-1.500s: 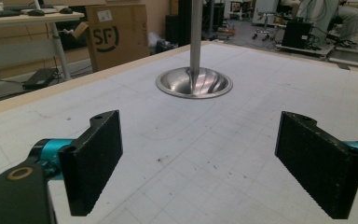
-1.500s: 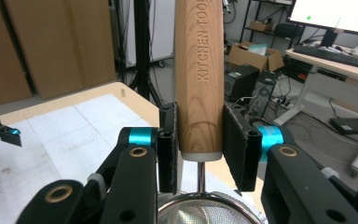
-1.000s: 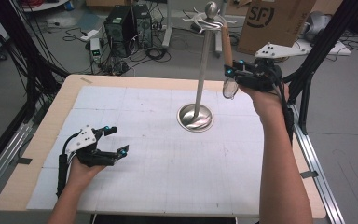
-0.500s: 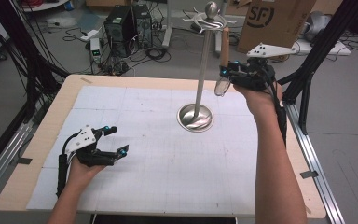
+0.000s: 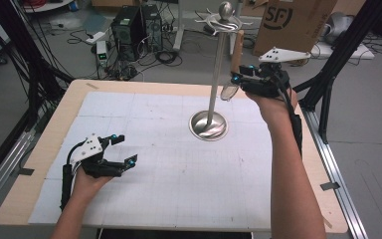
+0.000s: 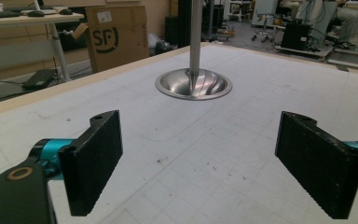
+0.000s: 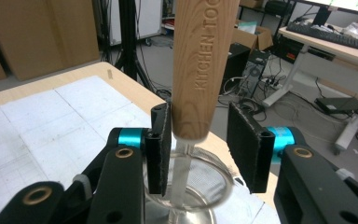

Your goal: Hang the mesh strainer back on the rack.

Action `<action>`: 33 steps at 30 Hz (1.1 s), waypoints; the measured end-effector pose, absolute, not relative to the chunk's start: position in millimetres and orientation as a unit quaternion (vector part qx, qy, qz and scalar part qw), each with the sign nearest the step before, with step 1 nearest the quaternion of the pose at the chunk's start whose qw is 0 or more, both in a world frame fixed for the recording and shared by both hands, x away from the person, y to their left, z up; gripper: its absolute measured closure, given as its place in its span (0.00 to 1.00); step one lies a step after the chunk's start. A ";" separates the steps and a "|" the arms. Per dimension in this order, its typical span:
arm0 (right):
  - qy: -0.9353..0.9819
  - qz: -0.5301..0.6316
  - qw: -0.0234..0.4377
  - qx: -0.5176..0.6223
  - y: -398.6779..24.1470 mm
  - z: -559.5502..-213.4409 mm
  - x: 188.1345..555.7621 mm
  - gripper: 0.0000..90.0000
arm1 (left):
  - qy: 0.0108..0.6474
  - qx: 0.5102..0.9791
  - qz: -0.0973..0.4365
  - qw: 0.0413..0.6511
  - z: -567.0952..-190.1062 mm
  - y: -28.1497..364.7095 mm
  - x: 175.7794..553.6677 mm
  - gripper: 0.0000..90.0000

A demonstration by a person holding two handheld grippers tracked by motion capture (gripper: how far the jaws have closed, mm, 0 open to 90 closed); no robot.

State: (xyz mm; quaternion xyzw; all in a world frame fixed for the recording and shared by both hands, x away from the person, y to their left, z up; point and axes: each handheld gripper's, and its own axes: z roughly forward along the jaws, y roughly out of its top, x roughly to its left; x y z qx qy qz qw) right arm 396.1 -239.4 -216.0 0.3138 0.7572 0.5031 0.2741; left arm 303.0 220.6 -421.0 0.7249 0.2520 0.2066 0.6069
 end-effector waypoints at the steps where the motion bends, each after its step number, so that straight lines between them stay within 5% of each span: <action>1: 0.757 0.505 0.272 0.315 -239.3 -215.8 395.1 0.64 | 0.252 0.725 0.207 0.607 -421.0 220.6 302.9 0.17; 33: 0.749 0.557 0.250 0.258 -252.4 -237.1 346.5 0.54 | 0.247 0.732 0.204 0.601 -422.4 217.6 302.7 0.17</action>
